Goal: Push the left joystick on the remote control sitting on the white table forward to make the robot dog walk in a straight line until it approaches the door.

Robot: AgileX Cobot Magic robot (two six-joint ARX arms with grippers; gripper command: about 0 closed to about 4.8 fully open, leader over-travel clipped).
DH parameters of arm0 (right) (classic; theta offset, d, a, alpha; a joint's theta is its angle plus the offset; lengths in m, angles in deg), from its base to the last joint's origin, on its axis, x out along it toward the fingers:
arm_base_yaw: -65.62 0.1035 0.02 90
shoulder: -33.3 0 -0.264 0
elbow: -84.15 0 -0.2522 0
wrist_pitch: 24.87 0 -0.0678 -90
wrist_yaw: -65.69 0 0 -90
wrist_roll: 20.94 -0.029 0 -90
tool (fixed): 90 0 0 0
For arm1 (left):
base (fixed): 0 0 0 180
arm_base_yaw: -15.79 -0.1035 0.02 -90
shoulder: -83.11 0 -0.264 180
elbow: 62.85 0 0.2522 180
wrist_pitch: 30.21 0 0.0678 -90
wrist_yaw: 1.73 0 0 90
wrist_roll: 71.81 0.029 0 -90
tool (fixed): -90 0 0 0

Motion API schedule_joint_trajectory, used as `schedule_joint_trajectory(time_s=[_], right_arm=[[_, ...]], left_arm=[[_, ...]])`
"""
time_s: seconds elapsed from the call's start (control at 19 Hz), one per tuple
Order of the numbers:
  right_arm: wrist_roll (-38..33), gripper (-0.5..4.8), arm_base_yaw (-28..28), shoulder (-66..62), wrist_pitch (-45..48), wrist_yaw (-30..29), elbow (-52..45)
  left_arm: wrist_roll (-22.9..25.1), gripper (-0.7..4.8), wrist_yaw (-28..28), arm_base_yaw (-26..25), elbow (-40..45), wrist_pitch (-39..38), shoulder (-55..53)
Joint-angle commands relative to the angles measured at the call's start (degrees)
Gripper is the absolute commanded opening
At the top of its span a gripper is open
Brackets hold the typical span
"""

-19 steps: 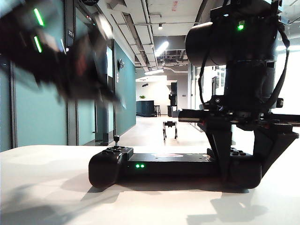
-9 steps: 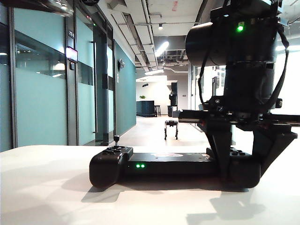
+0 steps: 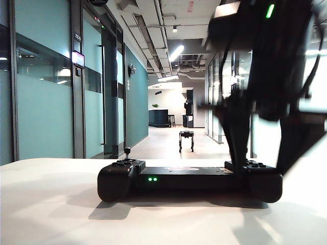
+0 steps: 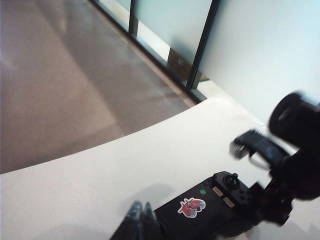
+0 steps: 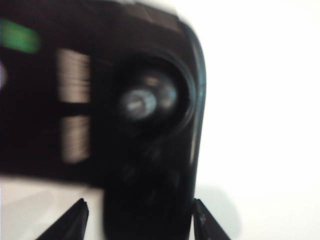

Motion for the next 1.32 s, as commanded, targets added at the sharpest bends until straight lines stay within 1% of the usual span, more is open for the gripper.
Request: schedule_joint_trajectory(time_s=[0.05, 0.11, 0.16, 0.21, 0.32, 0.42, 0.47, 0.58, 0.74, 0.79, 0.9, 1.0, 1.05, 1.21, 1.32], right_arm=[[1.51, 2.88, 0.04, 7.21, -4.68, -0.11, 1.44], [1.68, 2.46, 0.04, 10.05, -6.25, -0.09, 2.19], [1.75, 1.10, 0.04, 12.92, -7.19, -0.09, 2.56], [3.78, -0.14, 0.07, 15.80, -7.91, -0.07, 2.56], [9.05, -0.05, 0.15, 19.52, -8.52, 1.75, 2.54], [13.51, -0.05, 0.15, 23.32, -5.55, 7.69, 1.53], [15.17, -0.05, 0.31, 25.29, -2.21, 8.52, 0.15], [18.14, -0.05, 1.36, 30.56, 8.00, 8.52, -4.81], [23.28, -0.05, 2.25, 38.86, 24.00, 8.41, -14.64], [23.65, -0.05, 2.27, 40.74, 27.02, 8.31, -17.09], [23.65, -0.04, 2.21, 43.23, 27.87, 8.52, -19.63], [23.65, -0.05, 2.19, 43.60, 27.23, 8.50, -20.31], [23.65, -0.04, 2.19, 43.39, 27.21, 8.48, -20.31], [23.65, -0.05, 2.19, 43.08, 27.23, 8.52, -20.31], [23.65, -0.05, 2.19, 43.10, 27.28, 8.50, -20.31]], left_arm=[[0.00, -0.05, 0.17, 0.02, -0.09, -1.46, 2.45], [0.00, -0.05, 0.28, 0.02, -0.09, -2.62, 3.28], [0.02, -0.05, 0.59, 0.02, -0.09, -4.66, 4.00], [0.02, -0.05, 0.57, 0.02, -0.04, -6.73, 4.24], [0.04, -0.05, 0.59, 0.07, 0.09, -9.40, 4.61], [0.07, -0.05, 0.59, 0.07, 0.55, -9.55, 4.63], [0.09, -0.05, 0.63, 0.07, 1.20, -9.20, 4.66], [0.26, -0.05, 2.14, 0.09, 3.37, -8.31, 5.38], [0.48, -0.05, 3.45, 0.09, 8.90, -3.39, 7.98], [0.50, -0.05, 4.44, 0.09, 11.19, -1.29, 9.42], [0.68, -0.05, 4.66, 0.09, 15.50, 3.34, 12.22], [3.04, -0.05, 5.44, 0.09, 19.10, 6.71, 15.04], [3.72, -0.05, 6.45, 0.07, 20.46, 7.26, 16.52], [3.67, -0.05, 7.67, 0.07, 23.32, 8.07, 20.44], [3.69, -0.05, 10.49, 0.07, 24.96, 8.09, 23.56]])
